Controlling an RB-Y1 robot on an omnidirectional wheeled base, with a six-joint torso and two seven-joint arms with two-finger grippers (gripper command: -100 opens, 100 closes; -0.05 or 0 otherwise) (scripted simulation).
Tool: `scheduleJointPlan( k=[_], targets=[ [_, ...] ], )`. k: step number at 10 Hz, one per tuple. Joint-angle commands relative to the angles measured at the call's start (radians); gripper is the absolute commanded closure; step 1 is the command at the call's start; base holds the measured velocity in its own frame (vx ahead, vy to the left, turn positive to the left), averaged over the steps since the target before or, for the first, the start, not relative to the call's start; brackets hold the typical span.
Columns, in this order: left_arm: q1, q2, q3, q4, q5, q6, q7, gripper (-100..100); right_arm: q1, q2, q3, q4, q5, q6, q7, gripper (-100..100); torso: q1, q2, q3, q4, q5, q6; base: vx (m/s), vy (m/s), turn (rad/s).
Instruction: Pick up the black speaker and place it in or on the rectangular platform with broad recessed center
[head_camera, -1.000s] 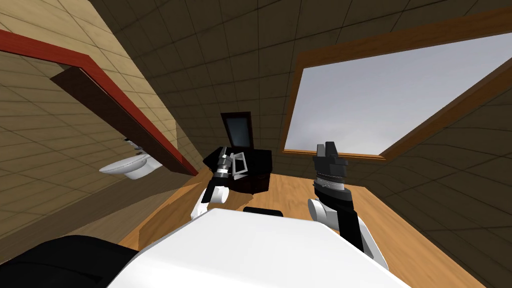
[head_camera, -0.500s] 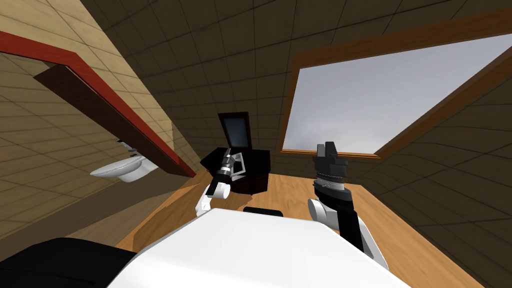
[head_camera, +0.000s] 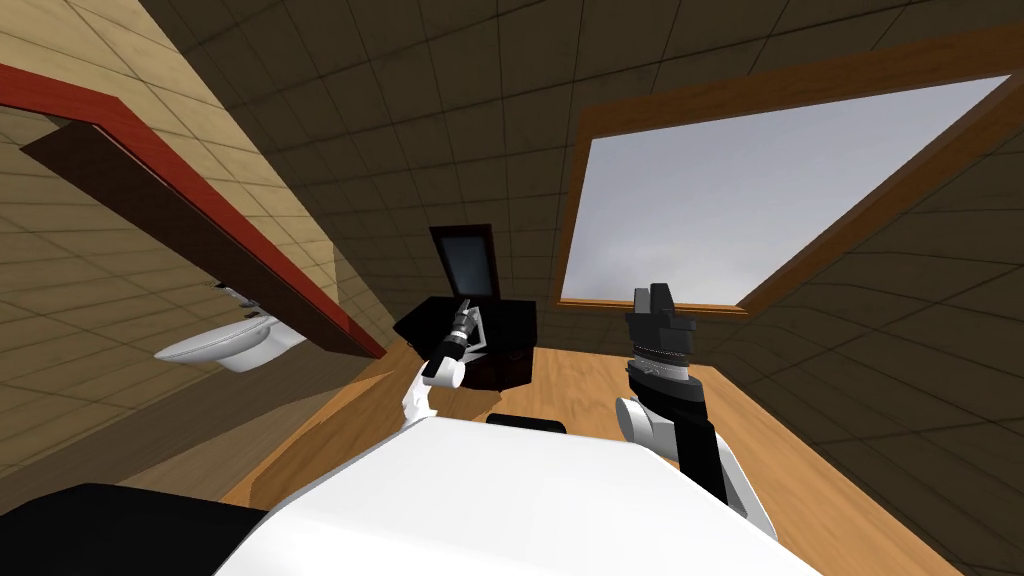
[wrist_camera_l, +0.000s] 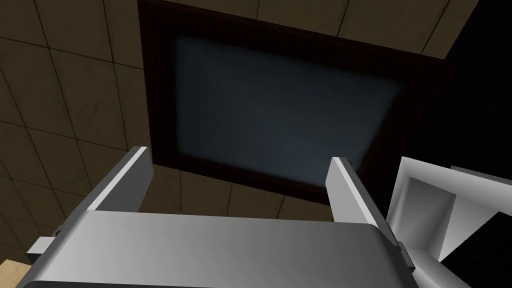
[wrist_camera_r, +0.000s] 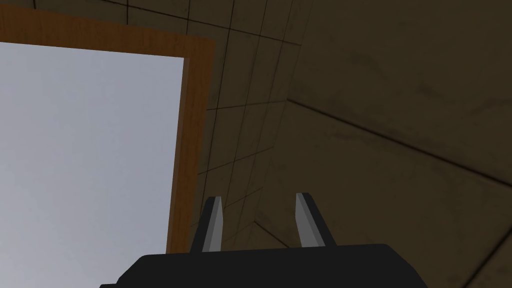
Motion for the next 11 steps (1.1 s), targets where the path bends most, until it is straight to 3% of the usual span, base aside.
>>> scheduleJointPlan(
  k=[1, 4, 6, 7, 8, 9, 10, 11],
  targets=[
    [-0.014, 0.011, 0.002, 0.024, 0.011, 0.038, -0.001, -100, 0.000, 0.000, 0.000, 0.000, 0.000, 0.000, 0.000, 0, 0.000, 0.000, 0.000, 0.000, 0.000, 0.000, 0.023, -0.038, -0.034],
    [-0.088, 0.031, 0.004, 0.116, 0.047, 0.129, -0.015, -100, 0.000, 0.000, 0.000, 0.000, 0.000, 0.000, 0.000, 0, 0.001, 0.001, 0.000, 0.000, 0.000, 0.000, 0.025, -0.037, -0.052],
    [-0.088, 0.031, 0.004, 0.119, 0.047, 0.156, -0.015, -100, 0.000, 0.000, 0.000, 0.000, 0.000, 0.000, 0.000, 0, 0.001, 0.000, 0.000, 0.000, 0.000, -0.001, 0.017, -0.025, -0.008],
    [-0.126, 0.042, 0.005, 0.168, 0.065, 0.194, -0.022, -100, 0.000, 0.000, 0.000, 0.000, 0.000, 0.000, 0.000, 0, 0.002, 0.001, 0.001, 0.000, 0.000, -0.001, 0.019, -0.031, -0.053],
    [-0.126, 0.042, 0.005, 0.168, 0.065, 0.217, -0.022, -100, 0.000, 0.000, 0.000, 0.000, 0.000, 0.000, 0.000, 0, 0.001, 0.001, 0.000, 0.000, 0.000, 0.000, 0.022, -0.034, -0.037],
    [-0.164, 0.054, 0.006, 0.213, 0.083, 0.248, -0.031, -100, 0.000, 0.000, 0.000, 0.000, 0.000, 0.000, 0.000, 0, 0.001, 0.001, 0.000, 0.000, 0.000, -0.001, 0.031, -0.044, -0.049],
    [-0.164, 0.054, 0.006, 0.219, 0.083, 0.279, -0.031, -100, 0.000, 0.000, 0.000, 0.000, 0.000, 0.000, 0.000, 0, 0.000, 0.000, 0.000, 0.000, 0.000, 0.000, 0.032, -0.042, -0.038],
    [-0.203, 0.066, 0.007, 0.251, 0.101, 0.311, -0.039, -100, 0.000, 0.000, 0.000, 0.000, 0.000, 0.000, 0.000, 0, 0.000, 0.000, 0.000, 0.000, 0.000, -0.001, 0.044, -0.047, -0.059]
  ],
)
